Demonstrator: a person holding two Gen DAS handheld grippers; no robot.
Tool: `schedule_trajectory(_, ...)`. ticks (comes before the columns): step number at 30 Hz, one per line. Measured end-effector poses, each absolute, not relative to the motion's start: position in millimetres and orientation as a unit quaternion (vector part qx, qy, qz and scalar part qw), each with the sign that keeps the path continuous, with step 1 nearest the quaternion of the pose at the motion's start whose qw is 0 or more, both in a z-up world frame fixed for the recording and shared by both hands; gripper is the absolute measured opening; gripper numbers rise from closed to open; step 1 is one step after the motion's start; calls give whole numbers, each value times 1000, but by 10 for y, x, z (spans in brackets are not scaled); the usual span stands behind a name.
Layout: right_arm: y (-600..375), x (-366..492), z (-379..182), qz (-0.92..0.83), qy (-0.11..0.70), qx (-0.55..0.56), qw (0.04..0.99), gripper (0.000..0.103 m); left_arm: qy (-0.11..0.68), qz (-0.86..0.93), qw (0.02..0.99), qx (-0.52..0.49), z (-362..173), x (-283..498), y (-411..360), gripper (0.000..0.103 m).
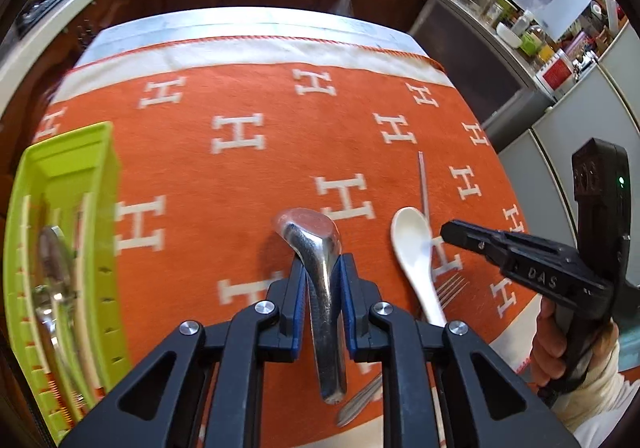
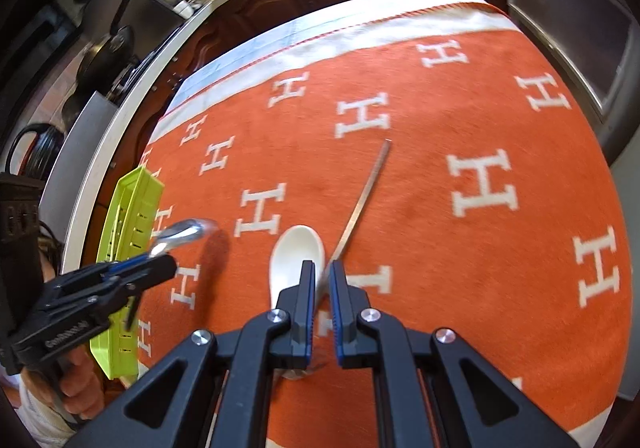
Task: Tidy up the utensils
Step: 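Lower the steel spoon into the tray with the left tool while the right tool grasps the ceramic spoon, then lower the white ceramic spoon into the tray with the right tool and release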
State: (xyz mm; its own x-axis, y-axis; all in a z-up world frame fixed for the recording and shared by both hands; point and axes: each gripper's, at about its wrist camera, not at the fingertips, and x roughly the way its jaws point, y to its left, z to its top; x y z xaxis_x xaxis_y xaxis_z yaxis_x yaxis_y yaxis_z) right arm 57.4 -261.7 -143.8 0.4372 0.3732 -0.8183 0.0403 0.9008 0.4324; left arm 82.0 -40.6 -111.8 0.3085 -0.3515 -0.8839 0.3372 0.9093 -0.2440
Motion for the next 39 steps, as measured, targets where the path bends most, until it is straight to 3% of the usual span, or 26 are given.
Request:
schedule_trajectory(7,-2424,774,-1422,105,526,144,832,9,537,-183,823,-12,-989,731,-105,13)
schedule_trajectory(10,-2393,847,-1467,104,534,122,830,19,518,-173,838,-9,-805,666,43,13)
schedule_trajectory(18,-2295,856,-1604,116,554,107,818,20,491,-113,864,7,-541,543,633,13)
schedule_trajectory(24,-2256,827,-1528,124,555,123,813,4,506,-78,859,-1,-774,495,1068,13)
schedule_trajectory(34,-1662,787,-955,176,526,126,822,4,538,-69,840,-14,-1232,326,1353,14)
schedule_trajectory(39,-1215,847,-680,199,509,128,828,4,527,-67,847,-31,-1172,196,1497,25)
